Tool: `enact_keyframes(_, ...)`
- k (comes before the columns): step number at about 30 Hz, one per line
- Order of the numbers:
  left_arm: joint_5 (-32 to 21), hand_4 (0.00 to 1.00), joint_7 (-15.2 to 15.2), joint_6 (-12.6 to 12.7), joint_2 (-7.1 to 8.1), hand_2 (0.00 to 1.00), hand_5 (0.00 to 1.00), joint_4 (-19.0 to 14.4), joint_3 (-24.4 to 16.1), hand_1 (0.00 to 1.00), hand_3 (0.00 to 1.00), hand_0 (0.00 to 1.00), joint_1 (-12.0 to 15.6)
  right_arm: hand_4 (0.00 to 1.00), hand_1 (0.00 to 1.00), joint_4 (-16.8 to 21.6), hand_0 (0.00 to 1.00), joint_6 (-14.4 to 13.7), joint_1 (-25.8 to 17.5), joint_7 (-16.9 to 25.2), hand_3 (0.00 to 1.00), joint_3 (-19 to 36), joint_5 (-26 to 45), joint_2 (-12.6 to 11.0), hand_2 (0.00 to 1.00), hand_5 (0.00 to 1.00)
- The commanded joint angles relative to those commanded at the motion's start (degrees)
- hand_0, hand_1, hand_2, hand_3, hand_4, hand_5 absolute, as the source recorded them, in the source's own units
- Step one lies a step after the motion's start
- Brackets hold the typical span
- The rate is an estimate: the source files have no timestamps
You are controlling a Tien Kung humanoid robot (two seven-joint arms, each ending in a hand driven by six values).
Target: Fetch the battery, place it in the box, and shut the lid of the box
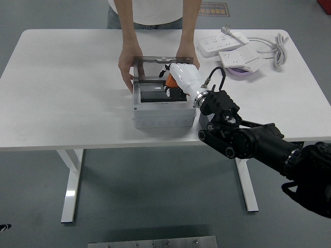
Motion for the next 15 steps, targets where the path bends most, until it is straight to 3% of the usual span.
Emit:
enact_keyframes(9, 0.9, 0.906, 0.0, -0.4, -0.21, 0.858, 0.883, 0.0, -0.6, 0.917, 0.87, 0.859, -0.4, 0.343, 0.598, -0.1, 0.64, -0.1, 0.0, 0.0, 0.644, 0.0, 0.2, 0.0, 0.602, 0.201)
enact_keyframes(10, 1.0, 0.906, 0.0, -0.4, -0.23, 0.856, 0.881, 0.0, -0.6, 0.916, 0.869, 0.858, -0.5, 0.357, 0.636, -0.1, 0.683, -0.2, 0.0, 0.0, 0.653, 0.0, 0.2, 0.0, 0.618, 0.204)
enact_keyframes(15, 1.6, 0.906, 0.0, -0.6, -0.4, 0.856, 0.881, 0.0, -1.1, 0.916, 0.869, 0.858, -0.6, 0.357, 0.636, 0.0, 0.683, -0.2, 0.0, -0.1, 0.653, -0.2, 0.1, 0.0, 0.618, 0.204)
